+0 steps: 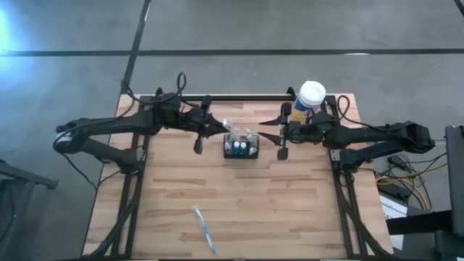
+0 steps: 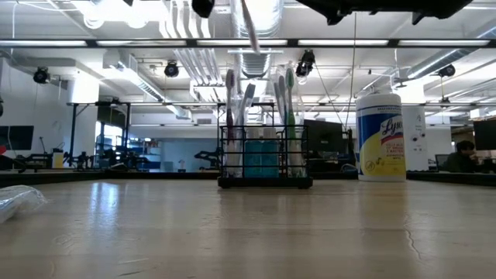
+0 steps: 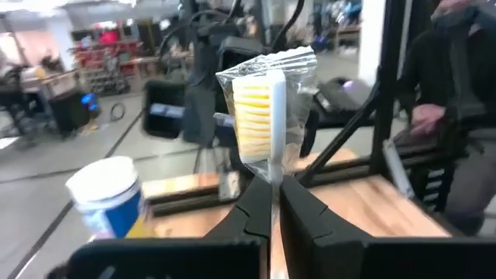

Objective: Pick & Place toothbrushing station
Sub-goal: Put the orange toothbrush into the black organizer

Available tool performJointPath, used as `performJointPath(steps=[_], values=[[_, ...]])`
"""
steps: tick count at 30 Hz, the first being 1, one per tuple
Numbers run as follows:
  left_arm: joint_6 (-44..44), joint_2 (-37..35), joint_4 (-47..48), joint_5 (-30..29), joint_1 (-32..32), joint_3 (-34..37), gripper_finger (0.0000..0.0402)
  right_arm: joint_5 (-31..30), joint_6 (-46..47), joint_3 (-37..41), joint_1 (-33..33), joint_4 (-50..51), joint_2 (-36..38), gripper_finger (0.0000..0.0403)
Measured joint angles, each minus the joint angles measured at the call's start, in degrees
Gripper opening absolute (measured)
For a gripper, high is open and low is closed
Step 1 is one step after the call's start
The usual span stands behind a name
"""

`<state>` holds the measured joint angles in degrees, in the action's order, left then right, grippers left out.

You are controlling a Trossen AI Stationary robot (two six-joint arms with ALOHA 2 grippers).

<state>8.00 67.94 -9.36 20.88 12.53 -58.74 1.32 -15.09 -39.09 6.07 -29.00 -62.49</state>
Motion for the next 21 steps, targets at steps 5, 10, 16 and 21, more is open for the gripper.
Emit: performJointPath(steps=[5,10,16,21], values=[[1.4,-5.9,4.2,-3.8,0.0,2.5,0.0009,0.2,1.9,5.1,-0.2,-0.3,5.6,0.0138],[1.3,-11.4,3.7,-11.1,0.0,9.1,0.0009,0.2,2.8,13.1,-0.2,-6.2,12.5,0.0119],[-1.7,-13.0,-1.7,-13.3,-0.1,17.5,0.0009,0.1,3.1,21.6,-0.2,-10.7,19.5,0.0075],[-4.2,-11.6,-7.4,-13.3,0.0,21.6,0.0009,-0.2,2.9,27.1,-0.2,-15.1,22.9,0.0021]])
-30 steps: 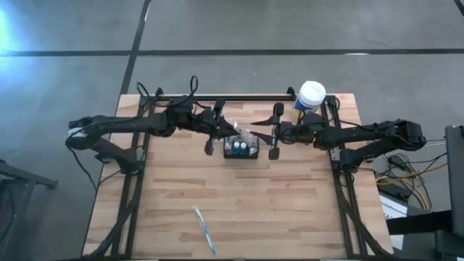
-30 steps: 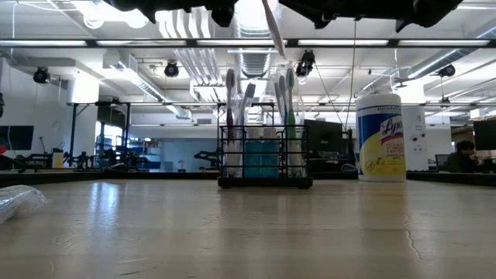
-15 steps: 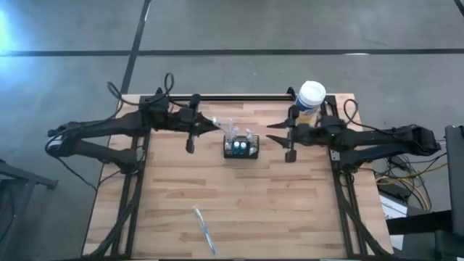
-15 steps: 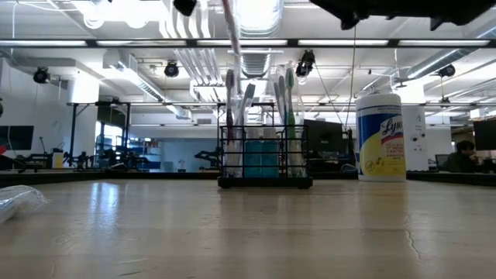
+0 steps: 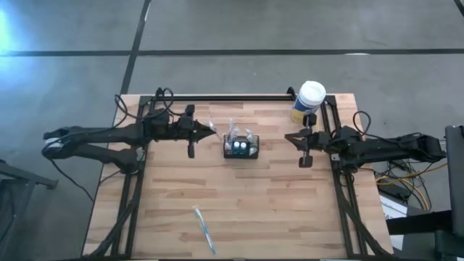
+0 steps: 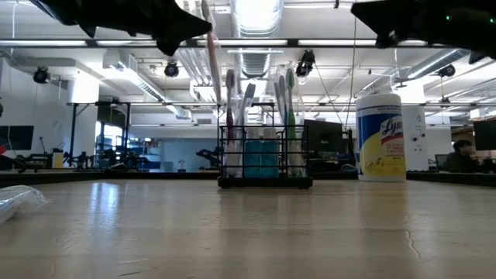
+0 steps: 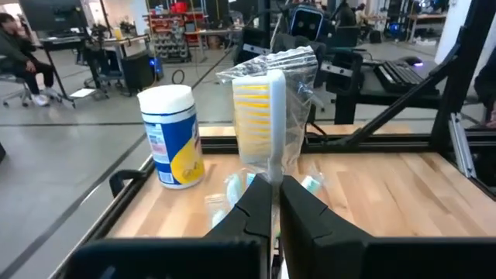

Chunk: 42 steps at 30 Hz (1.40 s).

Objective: Pick & Place toothbrushing station
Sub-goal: Put the orange toothbrush into the black organizer

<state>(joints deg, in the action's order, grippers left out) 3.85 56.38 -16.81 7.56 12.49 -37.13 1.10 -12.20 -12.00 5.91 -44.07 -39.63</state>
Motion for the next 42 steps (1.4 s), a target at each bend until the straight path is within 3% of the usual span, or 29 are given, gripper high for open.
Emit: performJointPath(steps=[16,42], values=[[-1.3,11.9,-8.8,0.7,-0.5,0.9,0.0011,-0.2,-1.5,4.2,0.0,-1.6,1.5,0.0011],[1.1,26.4,-11.8,-0.6,-0.5,0.8,0.0012,-0.2,-1.7,4.4,0.0,-1.3,1.5,0.0011]])
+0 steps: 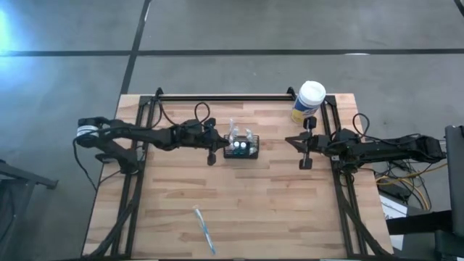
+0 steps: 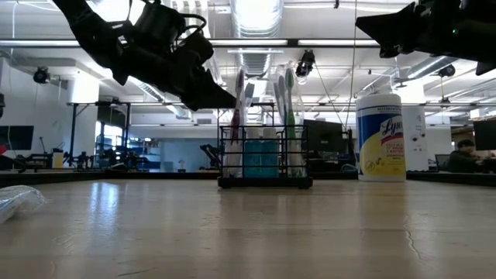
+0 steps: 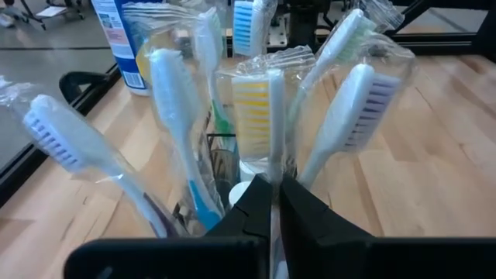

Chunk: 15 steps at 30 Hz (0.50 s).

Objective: Pick & Place toothbrushing station
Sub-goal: Put the orange toothbrush into the black organizer

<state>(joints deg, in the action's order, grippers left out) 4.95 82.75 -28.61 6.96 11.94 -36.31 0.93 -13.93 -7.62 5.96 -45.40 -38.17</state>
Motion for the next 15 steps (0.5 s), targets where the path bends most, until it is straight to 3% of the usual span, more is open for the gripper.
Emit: performJointPath(steps=[10,15], values=[[0.1,0.4,0.0,-0.3,0.0,-0.1,0.0024,0.0,0.0,0.0,0.0,0.1,-0.2,0.0011],[-0.5,-0.8,1.1,-0.5,0.0,0.1,0.0059,0.0,0.0,0.0,0.0,0.1,-0.2,0.0011]])
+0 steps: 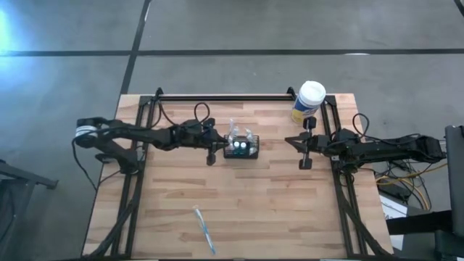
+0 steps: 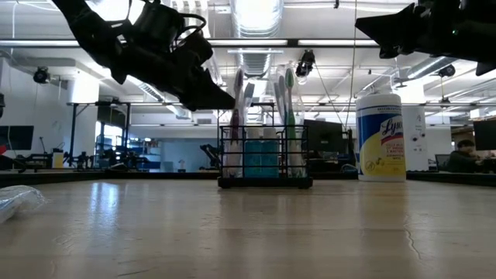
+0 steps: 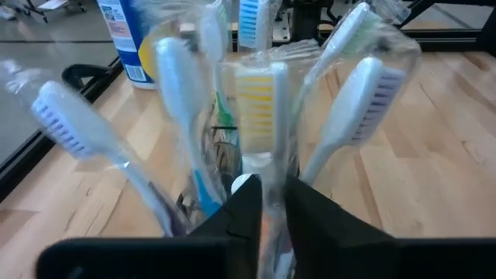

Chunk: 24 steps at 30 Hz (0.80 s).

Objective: Pick & Place toothbrushing station
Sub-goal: Put the orange toothbrush into the black organizer, then put the blue toothbrush into the black organizer

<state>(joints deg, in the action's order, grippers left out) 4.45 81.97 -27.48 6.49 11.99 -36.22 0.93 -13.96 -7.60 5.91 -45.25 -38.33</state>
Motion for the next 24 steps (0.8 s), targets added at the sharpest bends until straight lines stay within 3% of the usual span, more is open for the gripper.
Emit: performJointPath(steps=[13,19,24], values=[[-0.5,-4.6,3.2,-0.4,0.0,0.1,0.0245,0.0,0.0,0.0,0.0,0.0,-0.1,0.0011],[-0.6,-9.0,5.6,-1.3,0.0,0.1,0.0282,0.0,-0.2,0.0,0.0,0.0,-0.1,0.0011],[0.7,-17.1,14.6,-1.4,0.0,0.1,0.0286,0.0,-0.2,0.0,0.0,0.0,-0.1,0.0011]])
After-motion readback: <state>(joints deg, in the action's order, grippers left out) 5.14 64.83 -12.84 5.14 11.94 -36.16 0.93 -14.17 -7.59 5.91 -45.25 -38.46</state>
